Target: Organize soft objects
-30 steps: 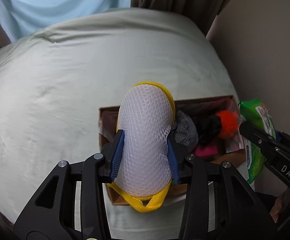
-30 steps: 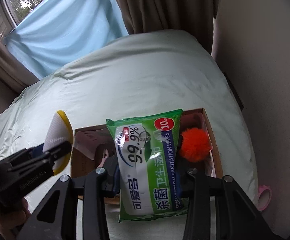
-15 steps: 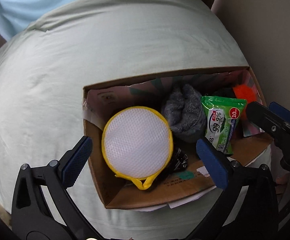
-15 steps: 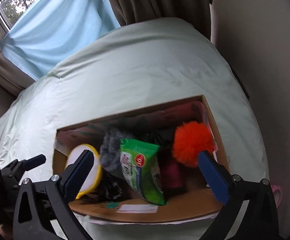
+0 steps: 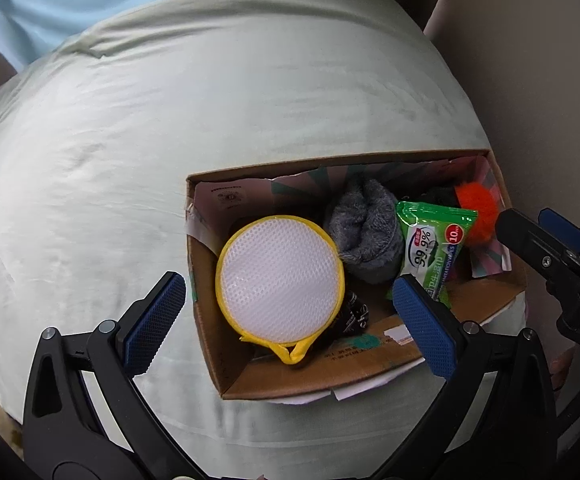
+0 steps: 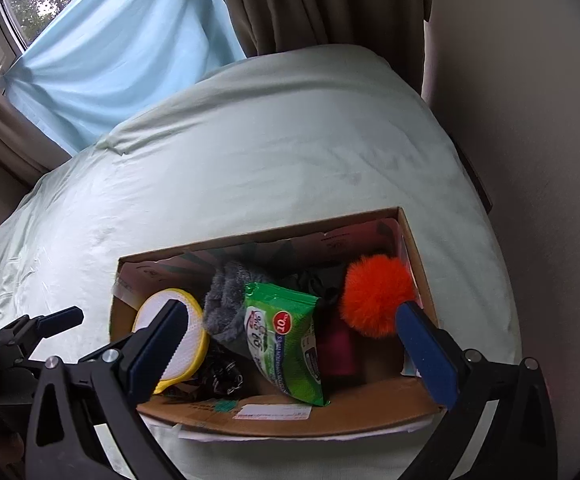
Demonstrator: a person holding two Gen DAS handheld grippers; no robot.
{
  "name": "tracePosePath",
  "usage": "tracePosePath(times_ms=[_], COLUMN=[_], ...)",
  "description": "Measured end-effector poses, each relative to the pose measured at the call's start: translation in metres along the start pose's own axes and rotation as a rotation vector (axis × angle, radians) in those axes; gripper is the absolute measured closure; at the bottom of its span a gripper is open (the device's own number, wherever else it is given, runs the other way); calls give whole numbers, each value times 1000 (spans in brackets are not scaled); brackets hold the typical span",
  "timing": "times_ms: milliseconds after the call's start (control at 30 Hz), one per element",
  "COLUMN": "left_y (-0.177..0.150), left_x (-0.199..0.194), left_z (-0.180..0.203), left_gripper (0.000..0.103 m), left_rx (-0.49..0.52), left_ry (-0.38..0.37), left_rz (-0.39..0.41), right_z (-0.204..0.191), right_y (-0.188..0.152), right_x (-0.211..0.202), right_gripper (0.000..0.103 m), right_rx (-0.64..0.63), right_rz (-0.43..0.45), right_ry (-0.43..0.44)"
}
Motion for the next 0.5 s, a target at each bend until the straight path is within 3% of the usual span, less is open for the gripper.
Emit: tracePosePath(times_ms=[233,500], left_y=[-4,-22], left_x=[-56,-182], left_z=[-14,-55], left_gripper=[0,0], left_rx=[-19,-30], left_ry=[-9,61], left_rz=[59,208], right_z=[-22,-82], right_y=[2,2], right_x=[-41,-135], right_gripper=[0,0], right_rx=[-25,-90], right_rz=[32,94], right_ry=[5,61])
Point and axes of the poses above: each gripper's, at about its wrist camera, not at the fingertips, and x roughly the way its jaws point, z to its right, y to its top, the point moved 2 cm from there along x, roughly the way its jaws point, and after that the axes turned 13 degrees about x, right-handed, at the moved point
